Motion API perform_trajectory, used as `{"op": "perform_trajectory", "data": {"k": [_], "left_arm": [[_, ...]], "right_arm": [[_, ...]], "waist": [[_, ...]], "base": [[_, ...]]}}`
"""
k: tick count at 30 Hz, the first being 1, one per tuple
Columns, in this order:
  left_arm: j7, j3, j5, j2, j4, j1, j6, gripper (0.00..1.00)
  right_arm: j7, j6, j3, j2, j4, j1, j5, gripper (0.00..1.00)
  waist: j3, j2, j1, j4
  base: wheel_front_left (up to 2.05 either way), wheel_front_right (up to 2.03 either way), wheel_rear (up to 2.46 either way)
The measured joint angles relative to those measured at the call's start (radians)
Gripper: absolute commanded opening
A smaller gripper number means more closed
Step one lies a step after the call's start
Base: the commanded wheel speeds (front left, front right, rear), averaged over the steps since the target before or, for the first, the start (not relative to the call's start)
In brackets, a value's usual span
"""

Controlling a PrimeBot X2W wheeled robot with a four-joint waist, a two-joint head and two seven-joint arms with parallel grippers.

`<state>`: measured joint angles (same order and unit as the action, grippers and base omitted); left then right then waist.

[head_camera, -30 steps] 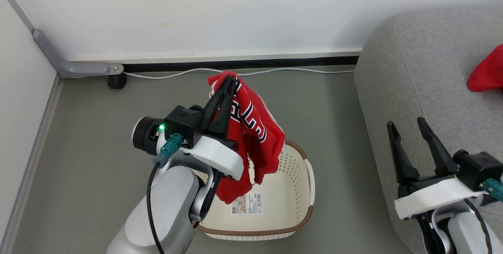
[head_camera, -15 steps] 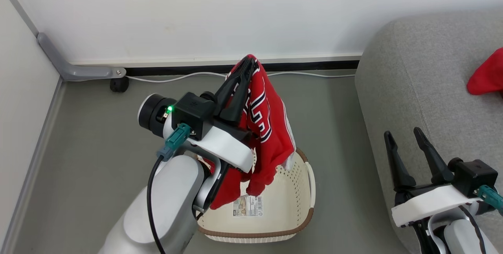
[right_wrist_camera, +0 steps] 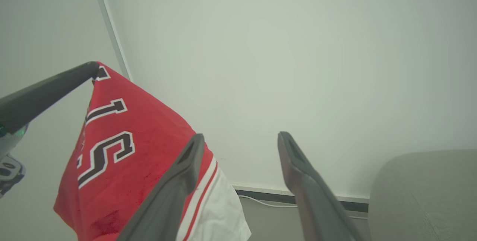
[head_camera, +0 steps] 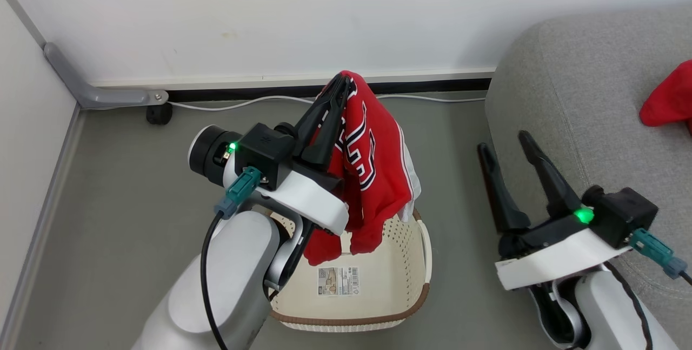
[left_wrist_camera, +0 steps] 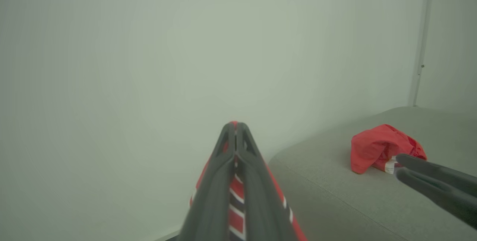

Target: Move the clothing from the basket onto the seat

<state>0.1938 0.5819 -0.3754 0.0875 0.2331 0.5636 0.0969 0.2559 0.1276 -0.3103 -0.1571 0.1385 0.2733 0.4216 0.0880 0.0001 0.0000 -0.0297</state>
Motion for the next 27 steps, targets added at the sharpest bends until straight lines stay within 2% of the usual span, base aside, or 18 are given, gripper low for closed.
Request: {"op": "perform_trajectory", "data": {"k": [6,11,21,27], "left_arm": [[0.002,0.012,-0.005,-0.005,0.013,0.006,0.0,0.0],[0.009,0.019,-0.006,-0.01,0.022,0.021,0.0,0.0],[0.013,0.044,-0.009,-0.016,0.043,0.025,-0.008,0.0],[0.02,0.059,-0.024,-0.024,0.049,0.039,-0.017,0.0]], "right_arm": [[0.0,0.0,-0.207,-0.011,-0.063,0.079,0.036,1.0],[0.0,0.0,-0.341,-0.021,-0.02,0.137,0.044,1.0],[0.0,0.0,-0.444,0.015,0.184,0.19,0.035,1.0],[0.0,0.0,-0.459,0.041,0.308,0.231,0.027,1.0]], "waist": [[-0.002,0.0,0.0,0.002],[0.002,0.0,0.0,0.006],[0.005,0.0,0.0,0.025],[0.003,0.0,0.0,0.04]], "base": [[0.0,0.0,0.0],[0.0,0.0,0.0],[0.0,0.0,0.0],[0.0,0.0,0.0]]}}
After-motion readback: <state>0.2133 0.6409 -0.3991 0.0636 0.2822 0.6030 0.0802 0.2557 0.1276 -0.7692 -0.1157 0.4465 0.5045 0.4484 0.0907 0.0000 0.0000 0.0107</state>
